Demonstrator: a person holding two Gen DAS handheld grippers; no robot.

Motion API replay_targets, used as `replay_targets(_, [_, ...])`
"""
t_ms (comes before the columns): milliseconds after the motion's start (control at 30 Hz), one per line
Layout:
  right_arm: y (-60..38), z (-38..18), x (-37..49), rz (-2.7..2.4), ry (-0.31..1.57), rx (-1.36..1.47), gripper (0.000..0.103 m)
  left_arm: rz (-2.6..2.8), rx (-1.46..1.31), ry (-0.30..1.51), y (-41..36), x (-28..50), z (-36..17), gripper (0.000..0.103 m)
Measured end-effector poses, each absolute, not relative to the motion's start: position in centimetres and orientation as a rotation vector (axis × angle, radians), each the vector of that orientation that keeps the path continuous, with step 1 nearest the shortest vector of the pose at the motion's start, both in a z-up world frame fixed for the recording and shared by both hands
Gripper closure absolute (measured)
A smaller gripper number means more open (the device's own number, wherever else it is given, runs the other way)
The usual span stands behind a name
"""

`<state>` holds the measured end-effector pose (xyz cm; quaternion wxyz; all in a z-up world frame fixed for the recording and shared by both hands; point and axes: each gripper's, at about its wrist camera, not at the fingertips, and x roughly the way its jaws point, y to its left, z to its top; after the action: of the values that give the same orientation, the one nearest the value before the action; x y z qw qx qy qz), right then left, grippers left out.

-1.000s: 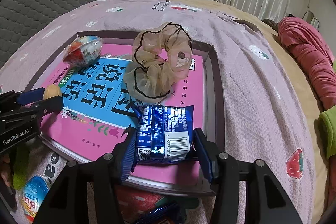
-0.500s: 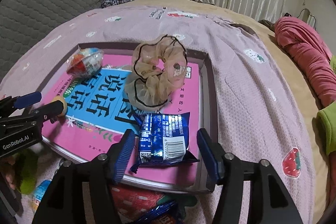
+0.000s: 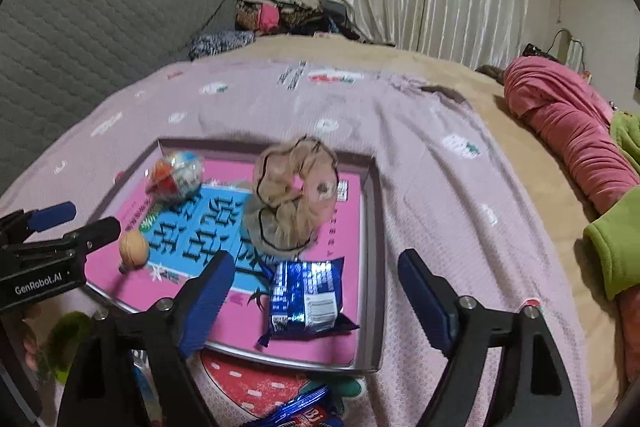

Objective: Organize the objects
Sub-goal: 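Withdraw both tools from the tray toward the green hair tie and bread snack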

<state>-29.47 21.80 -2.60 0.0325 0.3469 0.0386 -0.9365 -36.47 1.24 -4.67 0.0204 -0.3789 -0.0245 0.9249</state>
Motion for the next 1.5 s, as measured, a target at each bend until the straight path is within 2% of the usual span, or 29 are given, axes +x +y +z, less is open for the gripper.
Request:
replay_targets(167, [22.3, -0.8, -28.4, -2.921, 0.073, 0.973, 0.016, 2.903, -1.072, -0.093, 0.9, -34.9, -2.4, 0.021])
replay_targets(267, [22.6, 0.4, -27.6, -2.936, 0.051, 0.92, 0.014, 2.924, -1.014, -0.09, 0.8, -33.9, -0.9, 0.012])
replay_targets(400, [22.7, 1.8, -26.4, -2.953, 0.037, 0.862, 0.013, 2.957, -0.937, -0.092, 0.5, -32.4, 1.0, 0.012])
replay_targets(533, [22.7, 3.9, -24.6, -2.978, 0.021, 0.76, 0.007, 2.975, -0.889, -0.117, -0.1, -31.2, 2.4, 0.012])
replay_targets(900, [22.4, 8.0, -19.7, -3.009, 0.038, 0.621, 0.005, 3.041, -0.725, -0.131, -1.1, -26.8, 6.1, 0.012])
replay_targets(1133, [22.5, 8.7, -16.1, -3.006, 0.125, 0.703, 0.005, 3.061, -0.7, -0.097, -0.4, -23.6, 7.8, 0.012])
replay_targets(1500, [22.4, 11.1, -9.9, -3.003, 0.142, 0.704, 0.005, 3.077, -0.872, -0.048, -2.0, -18.6, 7.7, 0.012])
